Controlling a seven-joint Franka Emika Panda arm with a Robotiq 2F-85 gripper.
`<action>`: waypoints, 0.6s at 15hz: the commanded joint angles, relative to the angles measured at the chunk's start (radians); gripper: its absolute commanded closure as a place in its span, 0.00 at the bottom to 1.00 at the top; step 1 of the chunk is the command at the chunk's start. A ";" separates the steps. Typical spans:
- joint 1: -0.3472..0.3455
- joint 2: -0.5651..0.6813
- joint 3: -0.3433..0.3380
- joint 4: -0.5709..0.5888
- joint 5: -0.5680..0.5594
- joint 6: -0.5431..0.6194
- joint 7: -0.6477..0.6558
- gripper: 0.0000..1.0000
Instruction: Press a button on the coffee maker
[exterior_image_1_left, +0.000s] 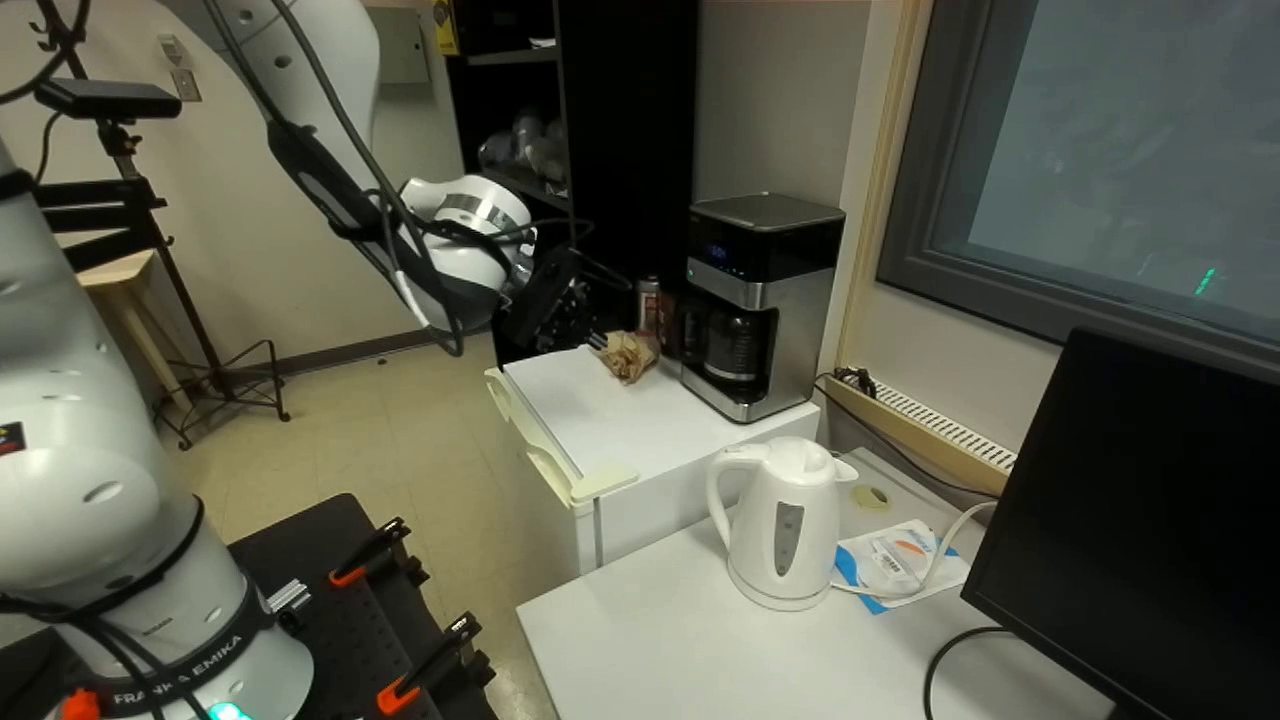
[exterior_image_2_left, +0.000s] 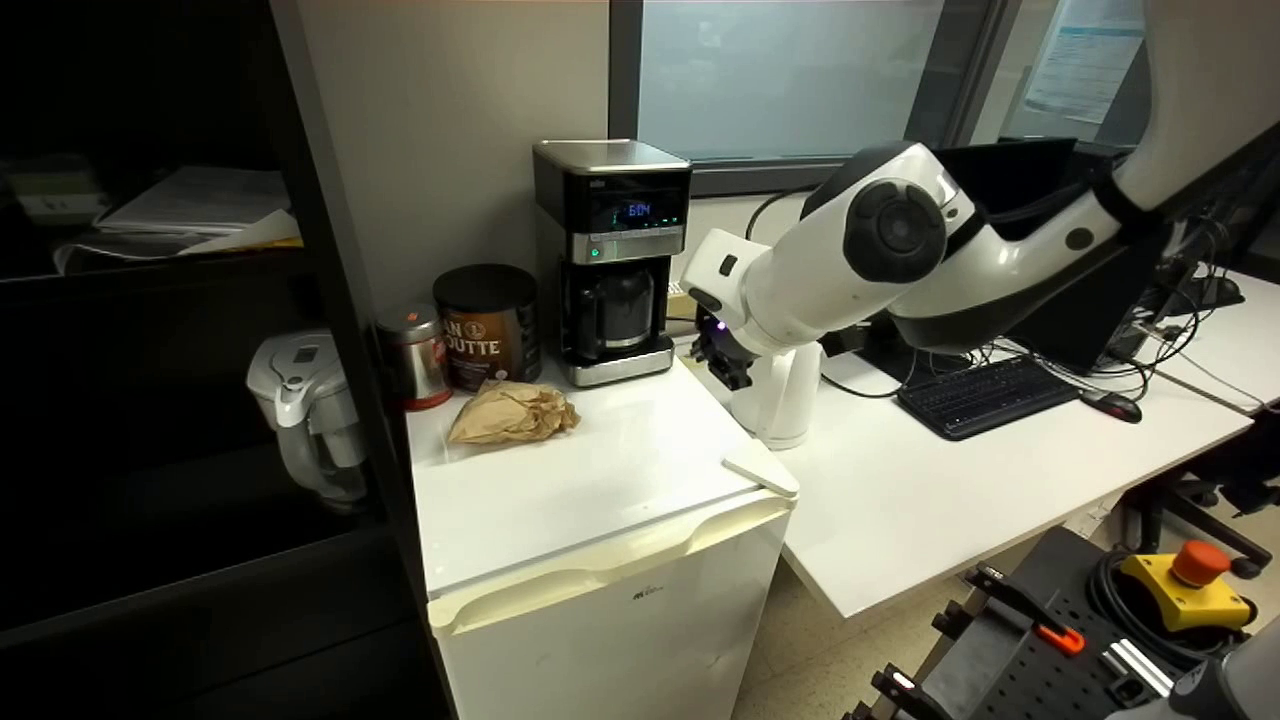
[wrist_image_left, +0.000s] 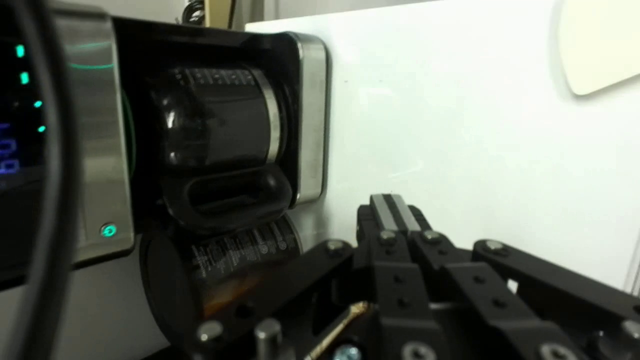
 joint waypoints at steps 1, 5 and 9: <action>0.012 -0.005 -0.020 -0.049 0.280 -0.010 -0.109 1.00; 0.028 -0.009 -0.010 -0.069 0.620 -0.023 -0.158 1.00; 0.052 -0.011 0.002 -0.054 0.952 -0.064 -0.191 1.00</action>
